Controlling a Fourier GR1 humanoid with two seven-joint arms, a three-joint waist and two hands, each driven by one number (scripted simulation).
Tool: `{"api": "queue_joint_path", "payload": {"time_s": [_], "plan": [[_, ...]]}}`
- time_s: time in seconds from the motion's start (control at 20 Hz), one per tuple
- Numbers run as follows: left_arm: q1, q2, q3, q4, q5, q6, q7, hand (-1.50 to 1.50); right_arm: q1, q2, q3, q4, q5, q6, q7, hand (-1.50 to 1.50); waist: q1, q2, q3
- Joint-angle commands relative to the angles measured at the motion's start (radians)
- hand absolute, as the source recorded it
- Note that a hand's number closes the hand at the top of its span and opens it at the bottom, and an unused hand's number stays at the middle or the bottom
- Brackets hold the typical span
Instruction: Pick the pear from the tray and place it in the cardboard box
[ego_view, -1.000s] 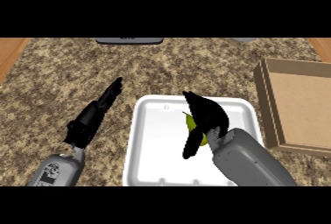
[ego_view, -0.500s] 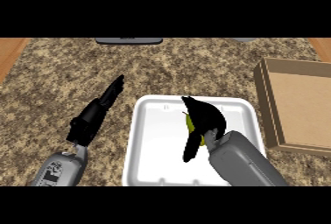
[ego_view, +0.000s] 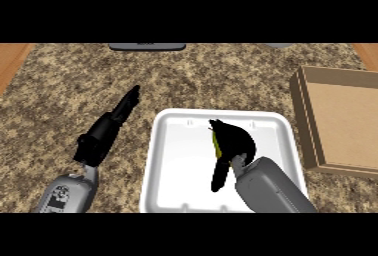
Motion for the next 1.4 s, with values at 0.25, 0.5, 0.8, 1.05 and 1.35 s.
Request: {"api": "queue_joint_path", "payload": {"time_s": [0.25,0.5,0.8,1.05,1.35], "plan": [[-0.013,-0.033,0.032,0.04,-0.019,-0.016,-0.029,0.0,0.021,-0.007,-0.036,0.083,0.114,0.036,-0.063,-1.5,-0.002,0.001,0.0],[0.043,-0.025,0.027,-0.048,-0.006,-0.052,0.019,0.0,0.095,0.034,-0.017,0.022,0.133,0.06,-0.041,1.5,-0.001,-0.001,0.0],[-0.028,-0.062,0.034,0.041,-0.046,-0.027,-0.005,0.0,-0.049,0.07,-0.061,0.181,0.195,0.033,-0.151,1.5,0.002,0.002,0.0],[0.066,-0.017,0.068,-0.015,-0.03,-0.028,-0.025,0.0,0.284,-0.325,0.035,-0.236,0.264,-0.065,-0.445,1.5,-0.046,-0.014,0.001],[0.097,-0.027,0.063,-0.01,-0.05,-0.006,-0.052,0.0,0.492,-0.644,-0.125,-0.375,0.283,-0.321,-0.782,1.5,-0.074,-0.013,0.003]]}}
